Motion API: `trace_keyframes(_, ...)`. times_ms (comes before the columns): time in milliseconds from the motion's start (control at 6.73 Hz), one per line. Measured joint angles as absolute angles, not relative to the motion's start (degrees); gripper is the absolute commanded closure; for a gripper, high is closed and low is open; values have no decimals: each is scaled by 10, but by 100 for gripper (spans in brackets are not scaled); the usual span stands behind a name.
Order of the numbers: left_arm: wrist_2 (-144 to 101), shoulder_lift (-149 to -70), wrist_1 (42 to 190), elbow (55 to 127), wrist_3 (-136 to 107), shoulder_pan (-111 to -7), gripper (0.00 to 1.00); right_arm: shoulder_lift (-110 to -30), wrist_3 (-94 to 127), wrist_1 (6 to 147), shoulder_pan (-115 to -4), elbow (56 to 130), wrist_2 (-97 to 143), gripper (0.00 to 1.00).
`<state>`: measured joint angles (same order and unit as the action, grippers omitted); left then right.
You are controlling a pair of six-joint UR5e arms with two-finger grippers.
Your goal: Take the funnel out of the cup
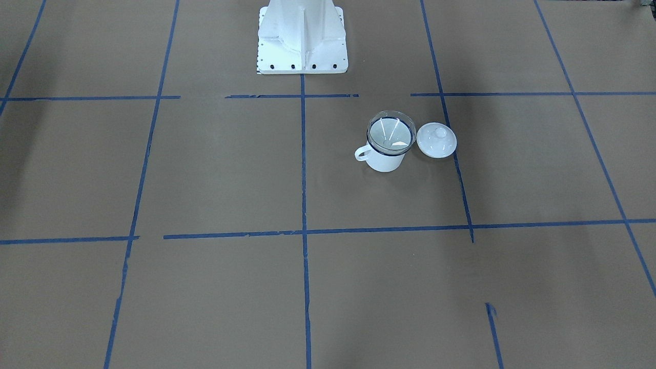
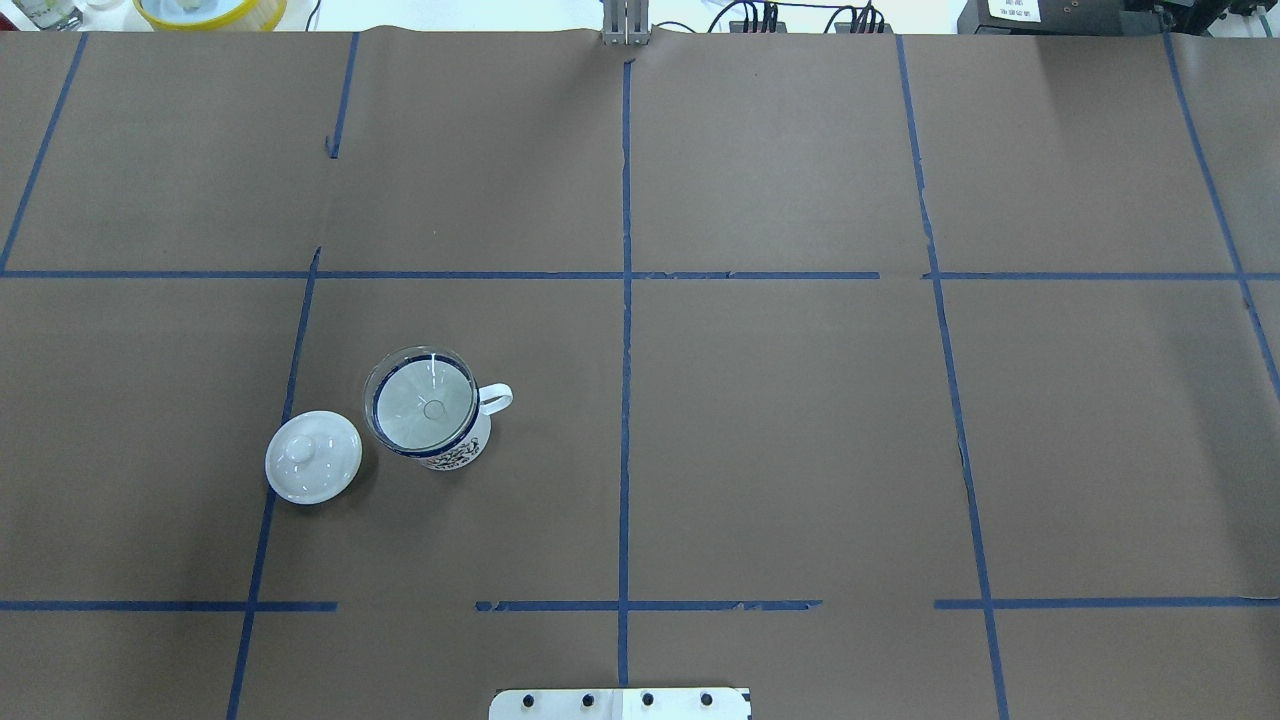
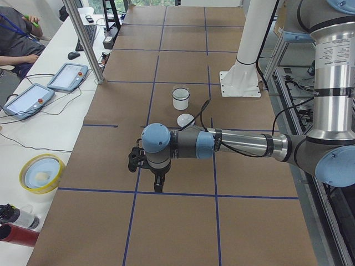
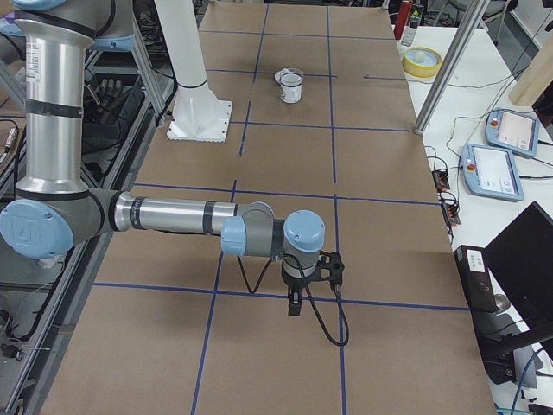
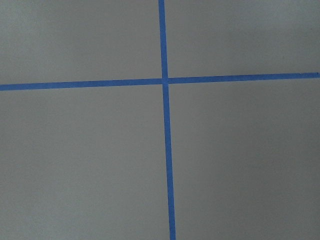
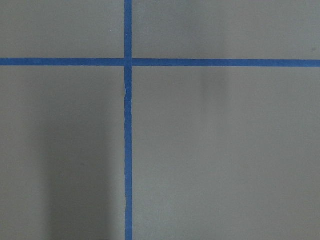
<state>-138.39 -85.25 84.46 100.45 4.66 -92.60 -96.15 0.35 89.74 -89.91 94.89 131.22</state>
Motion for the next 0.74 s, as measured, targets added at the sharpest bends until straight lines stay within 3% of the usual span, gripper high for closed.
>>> trace_keyframes(743, -1379, -853, 845, 1010, 47, -926, 0, -962, 4, 897, -899, 949, 1312, 0)
